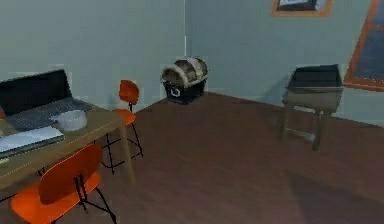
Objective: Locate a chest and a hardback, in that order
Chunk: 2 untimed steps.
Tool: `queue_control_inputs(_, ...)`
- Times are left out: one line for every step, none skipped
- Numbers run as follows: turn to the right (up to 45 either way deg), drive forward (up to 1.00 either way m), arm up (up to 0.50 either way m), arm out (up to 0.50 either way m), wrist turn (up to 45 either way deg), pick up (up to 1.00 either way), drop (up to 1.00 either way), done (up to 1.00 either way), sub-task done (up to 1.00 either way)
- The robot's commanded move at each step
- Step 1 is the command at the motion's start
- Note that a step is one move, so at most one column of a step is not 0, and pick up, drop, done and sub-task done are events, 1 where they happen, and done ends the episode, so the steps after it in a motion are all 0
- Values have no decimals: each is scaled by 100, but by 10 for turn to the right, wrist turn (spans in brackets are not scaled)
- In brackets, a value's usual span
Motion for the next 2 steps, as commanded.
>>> queue_control_inputs(0,100,0,0,0,0,0,0,0)
queue_control_inputs(0,100,0,0,0,0,0,0,0)
